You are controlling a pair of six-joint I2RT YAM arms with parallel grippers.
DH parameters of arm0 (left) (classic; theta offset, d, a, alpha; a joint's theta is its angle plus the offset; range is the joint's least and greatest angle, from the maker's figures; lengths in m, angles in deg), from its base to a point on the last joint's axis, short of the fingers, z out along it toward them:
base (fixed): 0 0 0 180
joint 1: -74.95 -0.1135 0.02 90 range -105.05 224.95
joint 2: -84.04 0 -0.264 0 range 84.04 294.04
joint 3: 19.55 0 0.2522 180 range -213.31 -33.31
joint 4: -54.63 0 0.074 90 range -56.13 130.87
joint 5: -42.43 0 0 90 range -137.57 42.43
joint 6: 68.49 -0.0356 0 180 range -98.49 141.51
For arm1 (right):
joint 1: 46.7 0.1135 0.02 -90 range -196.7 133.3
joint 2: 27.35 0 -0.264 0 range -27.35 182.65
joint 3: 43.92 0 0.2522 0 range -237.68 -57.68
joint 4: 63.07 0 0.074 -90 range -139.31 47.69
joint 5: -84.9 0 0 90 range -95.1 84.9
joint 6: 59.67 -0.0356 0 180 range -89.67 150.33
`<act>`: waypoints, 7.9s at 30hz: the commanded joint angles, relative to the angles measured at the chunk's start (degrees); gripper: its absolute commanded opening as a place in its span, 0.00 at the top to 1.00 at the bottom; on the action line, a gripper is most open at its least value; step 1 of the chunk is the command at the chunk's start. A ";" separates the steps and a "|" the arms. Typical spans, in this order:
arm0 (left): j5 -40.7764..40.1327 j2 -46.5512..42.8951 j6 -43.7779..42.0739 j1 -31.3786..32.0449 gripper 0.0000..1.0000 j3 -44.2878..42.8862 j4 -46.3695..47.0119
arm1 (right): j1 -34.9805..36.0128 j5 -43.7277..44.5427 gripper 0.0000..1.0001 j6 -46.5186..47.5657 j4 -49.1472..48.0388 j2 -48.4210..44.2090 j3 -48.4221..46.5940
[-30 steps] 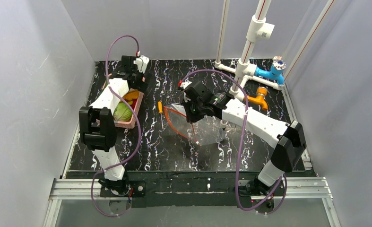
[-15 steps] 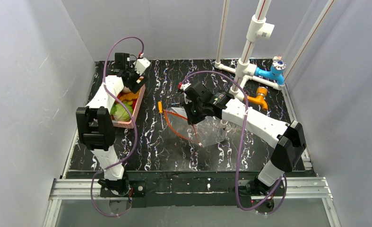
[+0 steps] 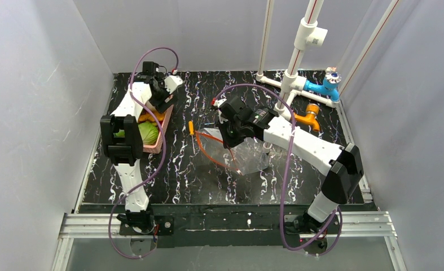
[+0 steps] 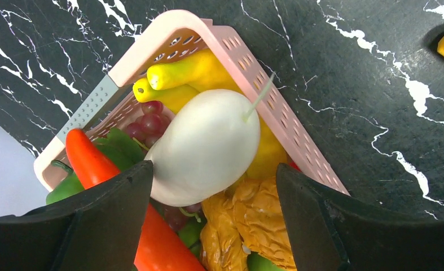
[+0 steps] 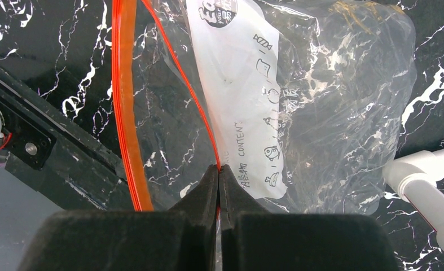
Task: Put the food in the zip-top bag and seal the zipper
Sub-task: Pick up the fake vegetable from the bin, then place the fake vegetable in the zipper food storage bag, then pick up the fake vegetable from the bin.
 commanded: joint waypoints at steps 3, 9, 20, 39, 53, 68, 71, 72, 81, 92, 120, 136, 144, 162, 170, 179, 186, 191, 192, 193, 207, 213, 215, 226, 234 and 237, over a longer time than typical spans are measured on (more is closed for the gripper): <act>0.16 -0.17 -1.94 -0.41 0.25 -0.45 -1.35 | -0.13 -0.73 0.99 0.62 0.60 1.28 -2.98; -0.91 -0.05 -2.94 -0.44 0.34 2.61 4.16 | -0.17 -0.84 0.99 0.64 0.73 1.72 -3.71; -1.58 -4.14 -3.69 -0.28 0.34 10.04 14.42 | -0.17 -0.55 0.99 0.57 1.40 2.46 -4.98; 4.31 -19.51 9.09 -0.19 0.80 18.59 24.80 | -0.13 0.99 0.99 -0.89 1.11 2.03 -5.86; 19.44 -42.73 40.50 -0.31 1.00 25.82 26.29 | -0.15 3.53 0.99 -4.43 -0.47 -0.04 -4.83; 10.90 -75.12 96.39 -0.44 1.00 45.80 35.85 | -0.19 1.51 0.99 -10.11 -4.84 -3.80 -2.72; 10.68 -78.64 103.21 -0.43 1.00 49.37 39.82 | -0.13 1.58 0.99 -13.26 -4.25 -3.93 -3.38; 10.84 -79.21 105.33 -0.39 1.00 49.99 39.76 | -0.15 1.75 0.99 -14.22 -4.53 -4.18 -3.08; 6.58 -89.04 111.11 -0.37 1.00 63.70 52.56 | -0.13 1.63 0.99 -20.00 -8.27 -4.64 -1.83; 8.48 -87.07 115.63 0.11 1.00 74.19 71.66 | 0.31 3.09 0.99 -24.22 -7.87 -0.84 -6.80; 18.47 -79.03 123.79 0.42 1.00 79.01 86.28 | 1.59 3.32 0.99 -23.31 -7.40 1.90 -13.25; 20.92 -85.06 112.51 0.42 1.00 76.99 61.28 | 0.26 0.43 0.99 -23.63 -18.48 -3.03 -4.89; 18.16 -80.25 111.12 1.37 1.00 70.73 48.09 | 1.35 -0.92 0.99 -18.94 -24.76 -3.54 -2.15; 6.40 -80.09 105.74 12.01 1.00 75.46 56.23 | 0.64 -12.95 0.99 -28.02 -25.10 0.37 -5.62; 8.50 -77.61 106.86 12.64 1.00 71.25 41.67 | -1.11 -13.78 0.99 -27.53 -29.52 -0.62 -2.93; 9.38 -75.78 109.56 12.64 0.36 62.94 29.34 | -3.42 -18.98 0.99 -28.27 -33.24 0.09 -0.03; 12.87 -72.95 108.93 12.65 0.02 56.96 18.70 | -3.46 -19.29 0.99 -26.47 -35.74 0.12 0.83; 11.77 -73.46 105.89 12.68 0.02 54.89 15.99 | -3.69 -20.23 0.99 -26.05 -35.91 1.17 -0.47; 11.14 -73.74 104.17 12.70 0.02 53.88 15.05 | -3.75 -20.05 0.99 -25.99 -35.79 1.00 -0.32; 10.56 -73.92 101.94 12.65 0.02 52.58 13.93 | -3.92 -20.01 0.99 -25.97 -35.71 0.68 -0.03; 3.04 -75.63 82.38 12.69 0.02 34.26 -0.41 | -5.80 -19.71 0.99 -20.01 -26.91 -3.94 6.03; -12.12 -73.35 75.07 12.66 0.02 30.02 -12.03 | -5.80 -14.95 0.99 -15.90 -21.10 -8.84 5.95; -15.55 -72.37 73.13 12.70 0.02 30.70 -13.44 | -5.80 -12.98 0.99 -14.43 -17.93 -10.11 5.03; -13.92 -58.40 71.95 10.98 0.02 35.95 -5.23 | -5.79 -6.19 0.99 -9.93 -12.60 -14.73 5.47; -4.28 -46.54 91.97 -1.11 0.13 39.71 6.75 | -6.14 -4.61 0.99 -8.26 -12.74 -12.70 4.91; -6.34 -44.77 100.57 -2.80 0.13 42.61 11.86 | -6.11 -5.31 0.99 -8.29 -13.34 -12.12 4.74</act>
